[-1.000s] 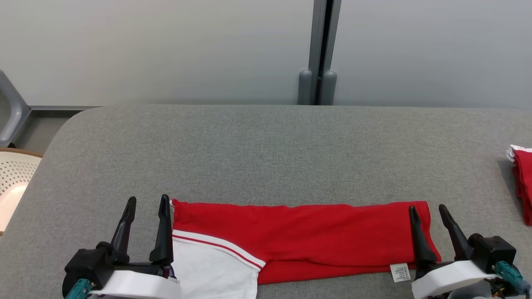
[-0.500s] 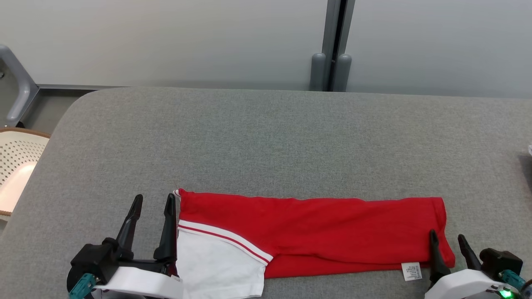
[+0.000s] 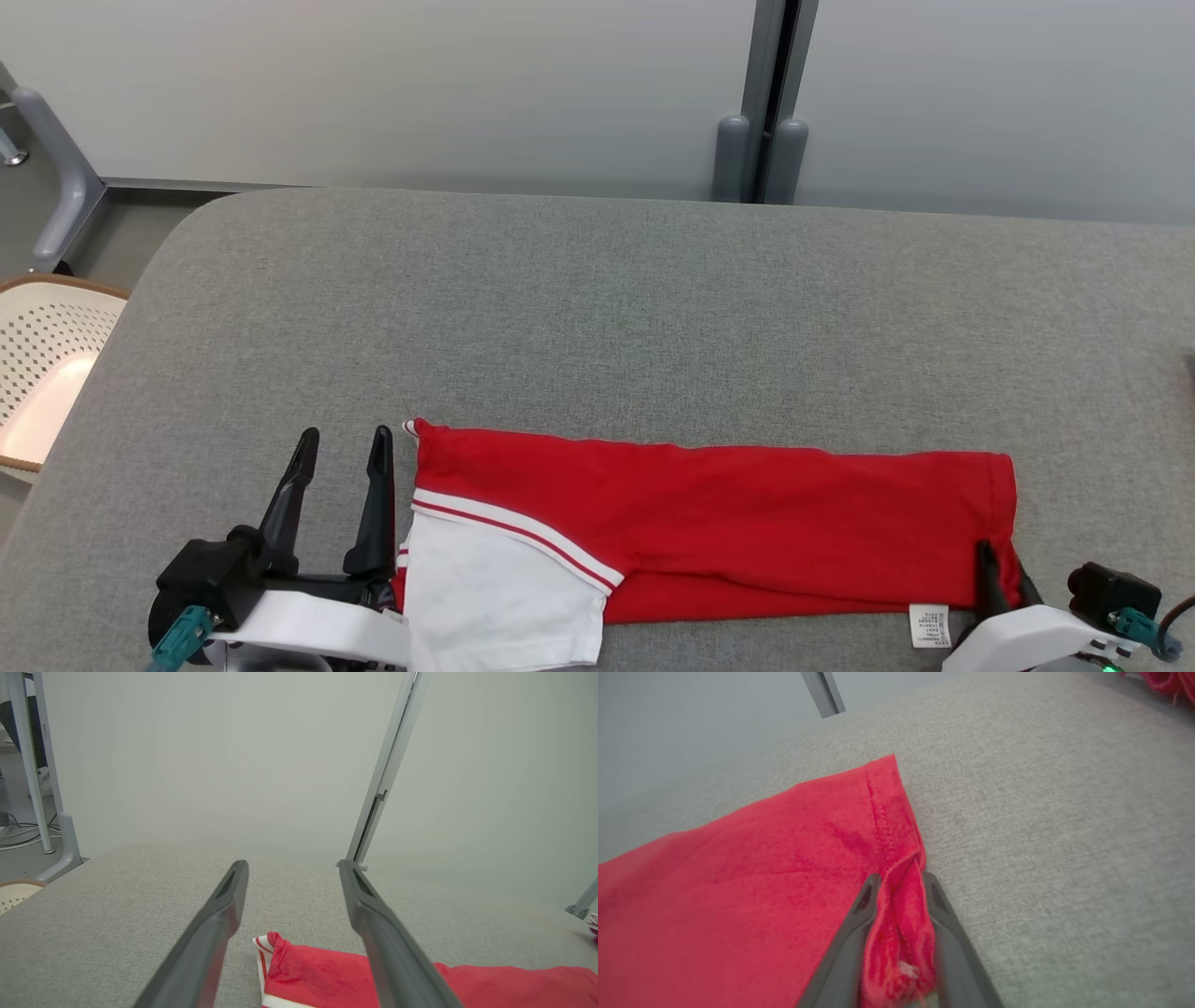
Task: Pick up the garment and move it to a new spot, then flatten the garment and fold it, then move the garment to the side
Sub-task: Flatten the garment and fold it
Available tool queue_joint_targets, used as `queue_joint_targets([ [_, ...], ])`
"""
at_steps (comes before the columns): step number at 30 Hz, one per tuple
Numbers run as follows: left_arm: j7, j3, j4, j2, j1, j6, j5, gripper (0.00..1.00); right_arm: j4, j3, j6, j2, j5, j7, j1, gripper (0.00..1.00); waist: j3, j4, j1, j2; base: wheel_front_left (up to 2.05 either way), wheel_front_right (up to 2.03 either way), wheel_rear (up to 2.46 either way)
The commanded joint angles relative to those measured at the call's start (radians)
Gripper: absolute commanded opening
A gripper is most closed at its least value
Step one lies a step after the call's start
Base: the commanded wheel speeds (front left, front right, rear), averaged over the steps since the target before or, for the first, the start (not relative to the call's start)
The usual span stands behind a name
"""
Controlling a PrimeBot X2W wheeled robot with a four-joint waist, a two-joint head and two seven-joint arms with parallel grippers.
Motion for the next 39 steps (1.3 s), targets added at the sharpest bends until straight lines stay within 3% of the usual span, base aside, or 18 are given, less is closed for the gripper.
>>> queue_joint_targets([
  [1, -0.001, 0.004, -0.002, 0.003, -0.009, -0.004, 0.002, 1.00, 0.011, 0.008, 0.000, 0.005, 0.003, 0.003, -0.001, 0.00, -0.001, -0.001, 0.0000, -0.0001, 0.00, 0.00, 0.00],
  [10, -0.001, -0.003, 0.005, 0.003, -0.001, 0.007, -0.007, 1.00, -0.022, -0.085, -0.001, -0.044, 0.009, 0.001, -0.015, 0.00, -0.011, -0.014, 0.0000, -0.0001, 0.00, 0.00, 0.00],
  [17, -0.001, -0.010, 0.011, 0.003, 0.002, 0.009, -0.009, 1.00, -0.050, -0.306, -0.001, -0.127, -0.083, 0.001, -0.043, 0.00, -0.020, -0.018, 0.0000, -0.0001, 0.00, 0.00, 0.00],
  [20, -0.001, -0.010, 0.013, 0.003, 0.002, 0.009, -0.009, 1.00, -0.079, -0.376, 0.000, -0.120, -0.143, 0.001, -0.057, 0.00, -0.026, -0.019, 0.0000, -0.0001, 0.00, 0.00, 0.00],
  [23, -0.001, -0.007, 0.016, 0.002, 0.007, 0.012, -0.012, 1.00, -0.113, -0.382, 0.000, -0.100, -0.179, 0.001, -0.069, 0.00, -0.036, -0.021, 0.0000, -0.0001, 0.00, 0.00, 0.00],
  [30, -0.001, -0.011, 0.015, 0.003, 0.022, 0.019, -0.019, 1.00, -0.204, -0.218, 0.000, -0.029, -0.142, 0.012, -0.087, 0.00, -0.065, -0.032, 0.0000, -0.0001, 0.00, 0.00, 0.00],
  [33, -0.001, -0.014, 0.014, 0.003, 0.031, 0.020, -0.016, 1.00, -0.269, -0.087, 0.000, -0.006, -0.103, 0.046, -0.078, 0.00, -0.078, -0.037, 0.0000, -0.0001, 0.00, 0.00, 0.00],
  [39, -0.001, -0.012, 0.022, 0.003, 0.035, 0.020, -0.017, 1.00, -0.432, 0.229, 0.000, 0.002, 0.082, 0.153, -0.022, 0.00, -0.092, -0.036, 0.0000, -0.0001, 0.00, 0.00, 0.00],
])
